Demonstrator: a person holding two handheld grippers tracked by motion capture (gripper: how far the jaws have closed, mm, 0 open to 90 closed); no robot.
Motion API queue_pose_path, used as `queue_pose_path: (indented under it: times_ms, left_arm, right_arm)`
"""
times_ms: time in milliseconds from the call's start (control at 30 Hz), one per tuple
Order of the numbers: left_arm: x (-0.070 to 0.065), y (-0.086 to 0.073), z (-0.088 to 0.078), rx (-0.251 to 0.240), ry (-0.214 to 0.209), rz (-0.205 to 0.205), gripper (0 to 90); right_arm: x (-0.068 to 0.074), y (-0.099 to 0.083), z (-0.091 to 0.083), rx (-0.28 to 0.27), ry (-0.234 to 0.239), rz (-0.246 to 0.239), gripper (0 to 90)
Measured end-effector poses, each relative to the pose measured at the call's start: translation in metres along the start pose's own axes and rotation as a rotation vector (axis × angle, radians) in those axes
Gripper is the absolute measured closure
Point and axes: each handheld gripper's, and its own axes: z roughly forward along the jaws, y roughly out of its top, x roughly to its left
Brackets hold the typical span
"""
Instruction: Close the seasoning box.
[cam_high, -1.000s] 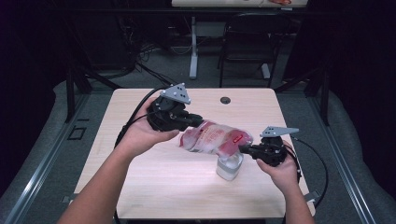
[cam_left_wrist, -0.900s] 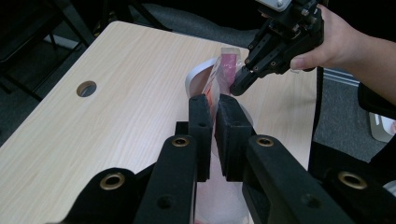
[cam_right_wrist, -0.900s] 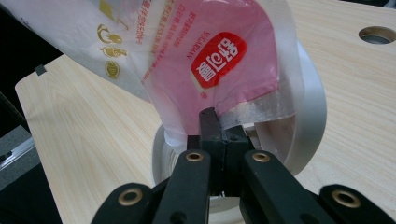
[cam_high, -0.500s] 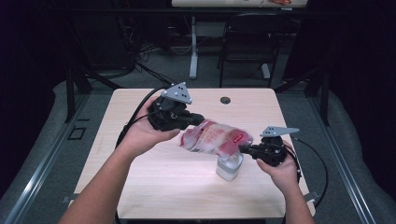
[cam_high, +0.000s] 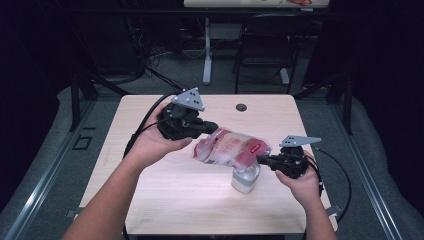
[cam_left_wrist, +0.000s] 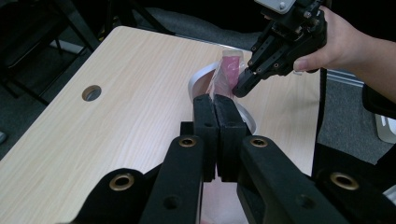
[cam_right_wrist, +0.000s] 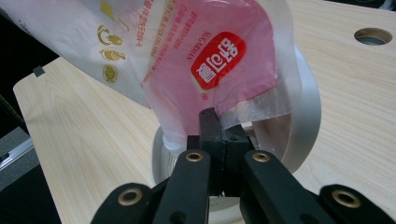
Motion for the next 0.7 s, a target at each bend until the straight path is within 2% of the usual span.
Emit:
queue_pose_path:
  times_ms: [700]
  left_arm:
    - [-0.0011, 0.0026, 0.0027, -0.004, -0.011, 0.006, 89.6]
  right_arm:
    - [0.0022, 0.0010, -0.0091, 0.011, -0.023, -0.012, 90.0]
